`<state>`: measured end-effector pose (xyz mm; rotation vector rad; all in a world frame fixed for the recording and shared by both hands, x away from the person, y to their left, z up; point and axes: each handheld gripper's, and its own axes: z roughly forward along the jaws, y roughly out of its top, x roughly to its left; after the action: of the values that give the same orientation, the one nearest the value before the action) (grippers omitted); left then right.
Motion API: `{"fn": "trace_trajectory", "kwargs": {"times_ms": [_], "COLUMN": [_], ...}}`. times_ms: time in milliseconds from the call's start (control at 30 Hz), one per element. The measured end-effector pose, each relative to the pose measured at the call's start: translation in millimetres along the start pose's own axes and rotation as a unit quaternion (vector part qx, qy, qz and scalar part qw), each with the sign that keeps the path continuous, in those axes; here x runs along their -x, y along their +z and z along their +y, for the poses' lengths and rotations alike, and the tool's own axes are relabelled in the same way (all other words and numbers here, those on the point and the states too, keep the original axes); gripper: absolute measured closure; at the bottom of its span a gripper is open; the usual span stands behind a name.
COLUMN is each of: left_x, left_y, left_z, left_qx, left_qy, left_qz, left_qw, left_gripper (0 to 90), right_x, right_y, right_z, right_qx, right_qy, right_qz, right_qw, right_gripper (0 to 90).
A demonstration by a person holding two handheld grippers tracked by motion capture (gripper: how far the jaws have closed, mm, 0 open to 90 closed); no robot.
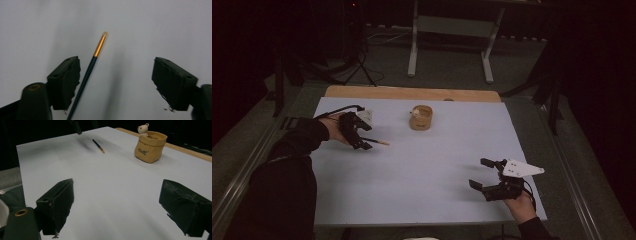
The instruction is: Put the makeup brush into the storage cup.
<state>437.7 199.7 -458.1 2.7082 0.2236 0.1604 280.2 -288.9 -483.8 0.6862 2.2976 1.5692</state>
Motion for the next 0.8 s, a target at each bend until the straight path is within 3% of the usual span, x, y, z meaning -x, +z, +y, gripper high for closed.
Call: {"fn": "trace_trajectory", "kwargs": {"times_ms": [133, 233, 433, 800], "left_x": [-1.8, -4.2, -11.4, -23.2], "left_y": [8.3, 15.1, 21.6, 38.0], "left_z": [-2.6, -3.4, -3.7, -2.0], "left_qx": [-0.035, -0.056, -0.066, -0.115], "left_qy": [0.057, 0.074, 0.075, 0.105], "left_qz": [0.003, 0.004, 0.012, 0.014], "left_qw": [0.9978, 0.9957, 0.9949, 0.9878], "left_gripper": [30.3, 34.0, 40.6, 55.5], "right_x": [0.0, 0.2, -0.1, 0.1], "right_y": [0.2, 0.3, 0.6, 0.7], "right_z": [-0.3, -0.8, -1.1, -1.8], "right_qx": [-0.001, -0.002, -0.003, -0.002], "right_qy": [0.001, 0.002, 0.002, 0.003], "right_qz": [0.0, -0.001, -0.001, 0.0], "right_qw": [1.0, 1.0, 1.0, 1.0], "right_gripper": [12.7, 12.7, 12.7, 12.7]}}
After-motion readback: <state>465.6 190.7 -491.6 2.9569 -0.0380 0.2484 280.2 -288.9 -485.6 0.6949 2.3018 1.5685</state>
